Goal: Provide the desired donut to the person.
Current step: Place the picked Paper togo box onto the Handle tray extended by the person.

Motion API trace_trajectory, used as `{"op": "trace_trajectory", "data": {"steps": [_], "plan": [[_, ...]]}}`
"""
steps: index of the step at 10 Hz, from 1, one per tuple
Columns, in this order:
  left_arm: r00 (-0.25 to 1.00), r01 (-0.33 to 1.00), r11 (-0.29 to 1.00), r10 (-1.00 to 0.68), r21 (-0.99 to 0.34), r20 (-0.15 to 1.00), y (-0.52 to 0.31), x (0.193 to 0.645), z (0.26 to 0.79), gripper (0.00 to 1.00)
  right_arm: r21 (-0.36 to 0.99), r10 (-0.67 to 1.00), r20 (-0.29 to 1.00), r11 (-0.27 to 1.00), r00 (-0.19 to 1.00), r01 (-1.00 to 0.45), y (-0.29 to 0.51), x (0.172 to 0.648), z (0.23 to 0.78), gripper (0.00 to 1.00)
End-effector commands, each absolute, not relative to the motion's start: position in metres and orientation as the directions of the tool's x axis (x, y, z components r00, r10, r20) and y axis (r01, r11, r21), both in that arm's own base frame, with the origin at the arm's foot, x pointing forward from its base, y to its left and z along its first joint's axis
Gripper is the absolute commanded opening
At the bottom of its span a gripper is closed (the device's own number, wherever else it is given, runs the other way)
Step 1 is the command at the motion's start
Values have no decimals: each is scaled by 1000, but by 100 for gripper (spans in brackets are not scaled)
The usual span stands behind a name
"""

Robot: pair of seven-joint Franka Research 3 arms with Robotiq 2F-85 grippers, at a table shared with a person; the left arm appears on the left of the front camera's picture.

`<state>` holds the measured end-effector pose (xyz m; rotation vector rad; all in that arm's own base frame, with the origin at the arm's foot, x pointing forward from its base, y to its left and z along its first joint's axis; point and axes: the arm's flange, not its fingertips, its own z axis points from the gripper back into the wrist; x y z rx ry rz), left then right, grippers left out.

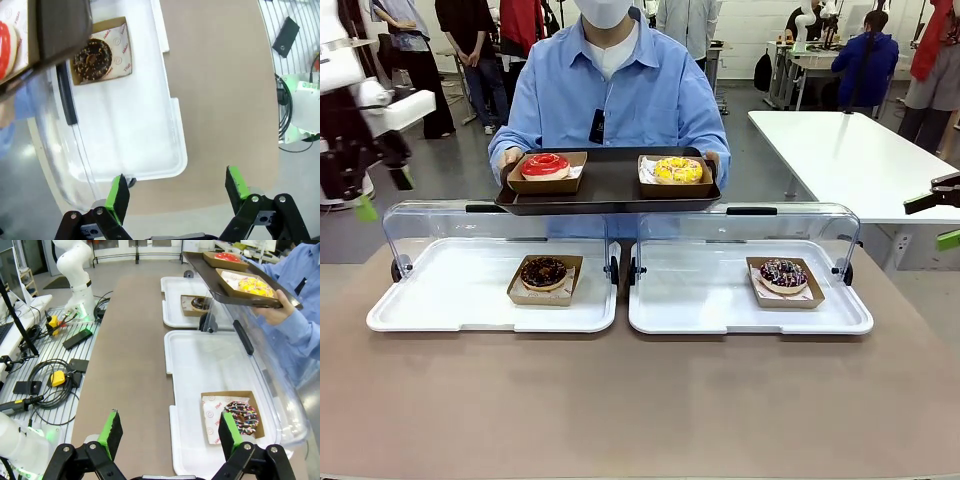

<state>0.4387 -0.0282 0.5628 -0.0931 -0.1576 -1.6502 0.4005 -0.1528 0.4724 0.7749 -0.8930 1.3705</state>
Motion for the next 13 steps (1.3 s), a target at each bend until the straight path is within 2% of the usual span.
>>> {"op": "trace_trajectory", "data": {"steps": [1,2,4,13], "plan": [[-85,993,-67,-974,92,208,-12,436,555,100,-48,477,879,57,-15,-997,-153,399,473,100],[-51,997,-35,-970,73,238,-1,435,552,100,-48,477,879,57,-15,-997,-153,399,473,100],[-48,998,-38,-981,59,186,-3,434,556,100,-48,477,879,57,-15,-997,-153,399,473,100],[-48,998,-38,-981,59,186,-3,434,556,100,-48,477,879,57,-15,-997,-153,399,473,100]]}}
